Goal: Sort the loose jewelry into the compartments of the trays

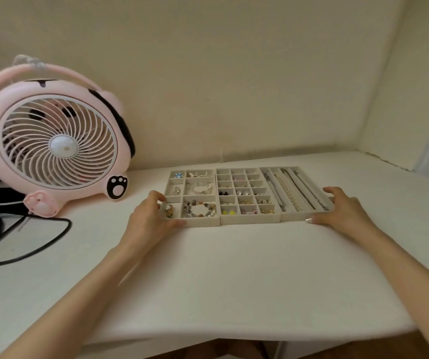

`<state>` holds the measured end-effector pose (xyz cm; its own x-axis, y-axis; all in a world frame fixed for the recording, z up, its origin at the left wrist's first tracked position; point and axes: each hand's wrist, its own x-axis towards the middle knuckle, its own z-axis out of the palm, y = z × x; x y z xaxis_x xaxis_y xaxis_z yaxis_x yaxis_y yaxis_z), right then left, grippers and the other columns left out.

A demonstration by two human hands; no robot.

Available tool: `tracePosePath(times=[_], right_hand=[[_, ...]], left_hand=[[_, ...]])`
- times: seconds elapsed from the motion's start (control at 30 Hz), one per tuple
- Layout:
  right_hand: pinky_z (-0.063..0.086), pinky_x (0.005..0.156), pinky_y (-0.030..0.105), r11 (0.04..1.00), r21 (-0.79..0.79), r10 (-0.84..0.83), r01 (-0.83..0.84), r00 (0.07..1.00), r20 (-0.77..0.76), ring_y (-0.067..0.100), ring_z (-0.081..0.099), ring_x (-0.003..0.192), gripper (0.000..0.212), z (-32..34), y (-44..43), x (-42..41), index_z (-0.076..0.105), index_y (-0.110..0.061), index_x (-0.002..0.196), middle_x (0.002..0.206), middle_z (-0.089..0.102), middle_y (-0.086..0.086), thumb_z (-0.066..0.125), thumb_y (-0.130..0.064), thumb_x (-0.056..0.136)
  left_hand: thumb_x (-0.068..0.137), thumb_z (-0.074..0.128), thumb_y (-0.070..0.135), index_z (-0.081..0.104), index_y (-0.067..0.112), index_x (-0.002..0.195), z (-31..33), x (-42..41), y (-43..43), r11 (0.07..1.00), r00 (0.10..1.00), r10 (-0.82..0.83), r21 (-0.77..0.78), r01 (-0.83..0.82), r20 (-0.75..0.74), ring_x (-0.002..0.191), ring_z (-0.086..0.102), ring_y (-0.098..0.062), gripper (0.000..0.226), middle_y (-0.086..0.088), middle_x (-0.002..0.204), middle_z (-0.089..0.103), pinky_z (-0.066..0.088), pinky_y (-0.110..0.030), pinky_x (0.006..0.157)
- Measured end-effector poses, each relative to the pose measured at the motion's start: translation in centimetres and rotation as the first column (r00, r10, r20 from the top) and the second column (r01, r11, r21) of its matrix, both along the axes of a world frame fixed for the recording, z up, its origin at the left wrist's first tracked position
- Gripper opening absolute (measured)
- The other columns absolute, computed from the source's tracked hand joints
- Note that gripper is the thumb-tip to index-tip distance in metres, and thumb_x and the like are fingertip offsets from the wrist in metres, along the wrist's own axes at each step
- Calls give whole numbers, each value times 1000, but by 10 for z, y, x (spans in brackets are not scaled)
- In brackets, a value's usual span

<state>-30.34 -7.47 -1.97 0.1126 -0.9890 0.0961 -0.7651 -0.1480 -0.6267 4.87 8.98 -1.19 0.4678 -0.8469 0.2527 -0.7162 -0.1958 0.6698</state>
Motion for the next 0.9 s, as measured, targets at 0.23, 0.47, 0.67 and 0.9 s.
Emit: tracePosePath(times=[0.23, 0.47, 0.67, 0.9], right_hand=[[38, 98, 36, 999, -51, 9, -12, 998, -54, 34, 45, 123, 95, 16, -61, 26, 33, -13, 141, 133, 48, 18, 87, -22, 63], [38, 98, 35, 999, -38, 7, -8, 1000, -14, 32, 44, 126, 92, 12, -95, 40, 33, -9, 141, 136, 47, 18, 85, -19, 66], [34, 101, 37, 998, -61, -19, 16, 999, -42, 33, 33, 131, 83, 13, -87, 43, 33, -12, 142, 141, 40, 15, 78, -17, 72], [40, 95, 28, 912, -378, 245, -158, 950, 194, 19, 49, 119, 45, 49, 5, 61, 54, -20, 125, 130, 50, 1, 68, -13, 83]], left_hand=[[70, 77, 38, 40, 10, 121, -2, -15, -45, 997, 997, 71, 2, -71, 43, 101, 49, -25, 68, -12, 119, 51, 30, -27, 73], [72, 77, 35, 41, 9, 117, -8, -8, -72, 992, 993, 121, -23, -121, -2, 104, 50, -28, 64, -12, 119, 52, 33, -29, 75], [74, 75, 32, 38, 6, 121, -9, -7, -72, 991, 991, 130, -29, -131, -26, 108, 49, -29, 65, -14, 122, 50, 36, -31, 77], [82, 69, 27, 44, 13, 125, 42, -49, -7, 885, 994, -37, -459, 79, 100, 113, 48, -17, 52, -2, 124, 48, 40, -27, 91]])
